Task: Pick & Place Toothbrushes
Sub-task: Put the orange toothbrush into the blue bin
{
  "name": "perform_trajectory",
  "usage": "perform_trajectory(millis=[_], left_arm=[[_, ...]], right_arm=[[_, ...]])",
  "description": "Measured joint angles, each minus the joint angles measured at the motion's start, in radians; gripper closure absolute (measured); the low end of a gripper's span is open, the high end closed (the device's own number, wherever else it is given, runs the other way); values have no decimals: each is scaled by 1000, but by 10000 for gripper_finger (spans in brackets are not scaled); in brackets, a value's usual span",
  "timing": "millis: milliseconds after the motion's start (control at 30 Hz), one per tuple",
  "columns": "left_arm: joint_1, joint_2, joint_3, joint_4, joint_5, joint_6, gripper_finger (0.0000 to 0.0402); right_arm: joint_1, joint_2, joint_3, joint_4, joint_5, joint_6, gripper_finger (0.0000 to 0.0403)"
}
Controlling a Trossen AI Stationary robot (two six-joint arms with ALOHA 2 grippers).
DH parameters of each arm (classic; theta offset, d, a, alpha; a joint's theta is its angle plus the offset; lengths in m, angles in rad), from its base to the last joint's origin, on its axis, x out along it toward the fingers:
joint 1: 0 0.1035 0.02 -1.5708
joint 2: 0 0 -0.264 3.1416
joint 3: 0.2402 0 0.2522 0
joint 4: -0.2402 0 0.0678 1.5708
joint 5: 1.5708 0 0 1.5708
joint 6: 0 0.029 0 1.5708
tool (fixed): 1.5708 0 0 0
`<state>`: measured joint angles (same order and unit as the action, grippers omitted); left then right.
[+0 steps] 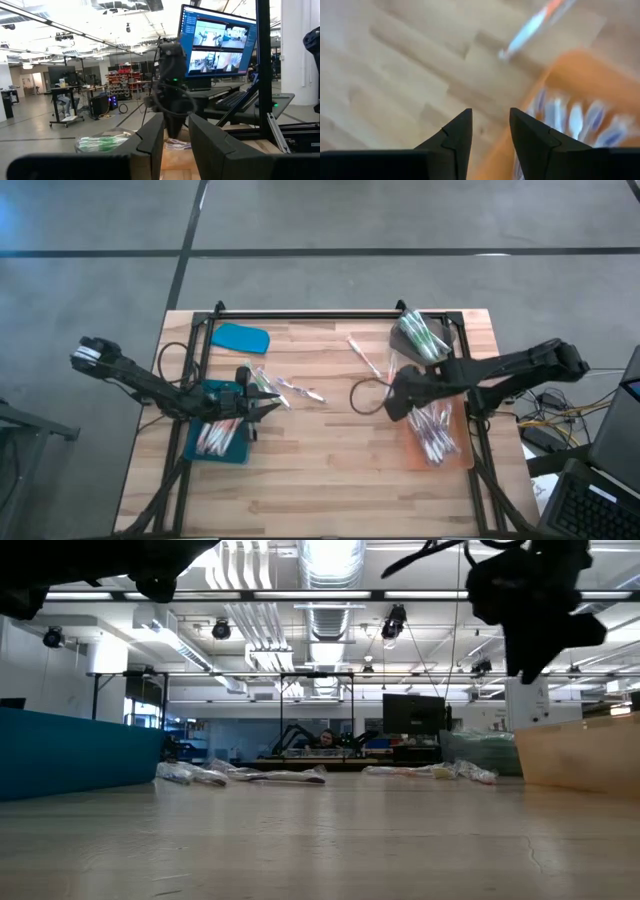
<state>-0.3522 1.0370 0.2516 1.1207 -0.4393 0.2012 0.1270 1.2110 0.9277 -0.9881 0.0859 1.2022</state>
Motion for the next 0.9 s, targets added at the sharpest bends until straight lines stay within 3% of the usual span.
perform_trajectory(millis=[133,400,667,900], left_arm=[[0,0,0,0,0,0,305],[0,0,0,0,0,0,305],[0,0,0,-1,0,0,305],[0,0,0,-6,0,0,305]], right_arm=[[-78,0,15,12,51,-72,284],[-221,15,-5,118,57,-194,267],[-303,127,-6,193,51,-311,239],[-358,219,-6,177,46,-309,216]])
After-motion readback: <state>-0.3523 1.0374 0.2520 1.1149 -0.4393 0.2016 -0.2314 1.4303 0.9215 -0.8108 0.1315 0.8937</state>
